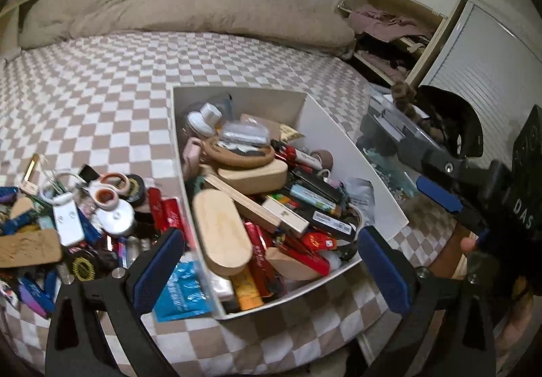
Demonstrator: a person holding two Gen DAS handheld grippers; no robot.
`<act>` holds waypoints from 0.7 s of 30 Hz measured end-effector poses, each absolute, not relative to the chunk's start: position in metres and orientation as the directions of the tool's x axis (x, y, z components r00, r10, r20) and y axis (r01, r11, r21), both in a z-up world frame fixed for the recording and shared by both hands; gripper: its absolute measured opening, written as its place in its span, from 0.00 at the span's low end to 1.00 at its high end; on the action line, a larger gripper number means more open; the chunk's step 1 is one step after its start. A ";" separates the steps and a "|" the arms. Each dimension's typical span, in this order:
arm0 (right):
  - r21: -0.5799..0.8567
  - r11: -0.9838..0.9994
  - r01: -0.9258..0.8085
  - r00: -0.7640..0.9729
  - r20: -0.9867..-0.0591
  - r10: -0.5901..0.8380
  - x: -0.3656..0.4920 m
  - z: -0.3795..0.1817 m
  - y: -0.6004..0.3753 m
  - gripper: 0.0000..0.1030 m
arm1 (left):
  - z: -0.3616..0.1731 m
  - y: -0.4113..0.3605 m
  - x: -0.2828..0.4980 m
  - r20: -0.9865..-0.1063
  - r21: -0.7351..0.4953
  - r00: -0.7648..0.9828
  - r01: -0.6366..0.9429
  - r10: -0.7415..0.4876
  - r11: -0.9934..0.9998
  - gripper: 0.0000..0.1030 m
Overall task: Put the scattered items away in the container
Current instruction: 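Move both open tools back from the box toward the pile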
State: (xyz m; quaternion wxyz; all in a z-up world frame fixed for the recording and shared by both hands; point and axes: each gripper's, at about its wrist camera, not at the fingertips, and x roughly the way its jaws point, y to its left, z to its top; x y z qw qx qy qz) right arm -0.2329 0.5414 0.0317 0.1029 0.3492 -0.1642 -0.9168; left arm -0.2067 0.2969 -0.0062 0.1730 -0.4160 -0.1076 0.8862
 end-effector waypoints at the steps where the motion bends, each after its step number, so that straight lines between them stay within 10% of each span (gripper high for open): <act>1: 0.370 -0.926 0.074 -0.738 -0.604 -0.301 -0.231 0.032 0.540 0.96 | -0.003 0.293 -0.206 -0.696 -0.326 -0.603 -0.219 0.390 -0.920 1.00; 21: 0.282 -0.946 0.160 -0.764 -0.571 -0.299 -0.194 0.038 0.474 0.96 | 0.023 0.233 -0.171 -0.604 -0.165 -0.741 -0.244 0.293 -0.956 1.00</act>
